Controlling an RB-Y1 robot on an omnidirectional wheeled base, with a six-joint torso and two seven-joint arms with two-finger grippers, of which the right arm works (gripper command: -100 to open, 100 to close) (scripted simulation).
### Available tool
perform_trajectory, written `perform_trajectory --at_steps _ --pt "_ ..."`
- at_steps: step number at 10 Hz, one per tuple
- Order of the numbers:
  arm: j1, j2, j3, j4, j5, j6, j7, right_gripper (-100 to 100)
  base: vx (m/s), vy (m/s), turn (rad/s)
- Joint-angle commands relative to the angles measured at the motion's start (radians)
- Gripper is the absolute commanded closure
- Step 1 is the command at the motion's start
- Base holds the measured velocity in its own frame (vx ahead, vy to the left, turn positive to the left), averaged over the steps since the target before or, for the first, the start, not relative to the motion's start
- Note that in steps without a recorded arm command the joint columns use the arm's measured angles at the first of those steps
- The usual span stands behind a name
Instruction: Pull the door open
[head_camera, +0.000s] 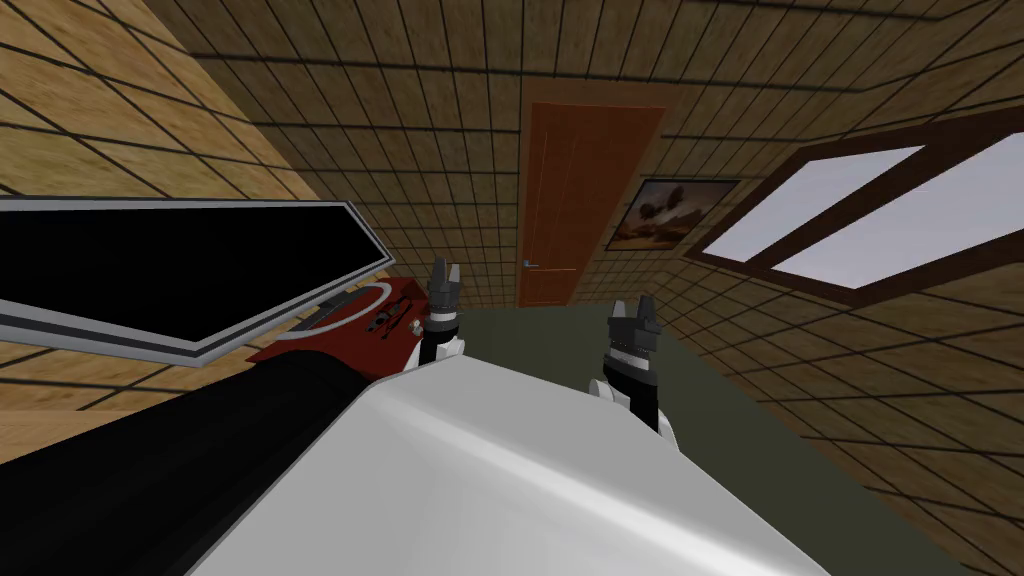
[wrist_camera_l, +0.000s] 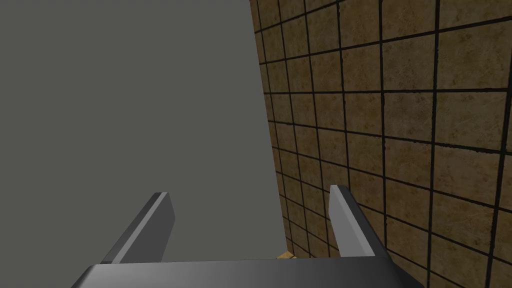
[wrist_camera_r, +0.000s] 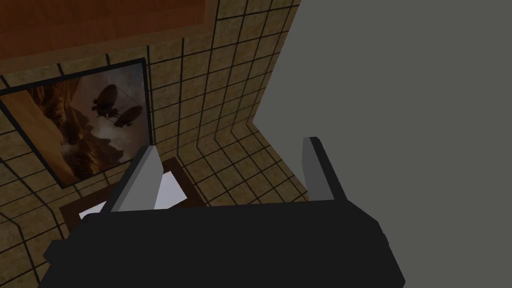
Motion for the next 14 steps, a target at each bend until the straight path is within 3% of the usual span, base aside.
perform_trajectory --at_steps 1,8,14 --pt "-0.014 -0.012 -0.005 0.038 -0.007 -0.008 0.001 -100 0.038 -0.001 0.117" --pt "-0.068 -0.047 -0.024 0.180 -0.033 -0.038 0.005 -100 0.082 0.016 0.080" --pt "-0.128 -0.078 -0.045 0.341 -0.063 -0.072 0.009 -100 0.087 0.012 0.100"
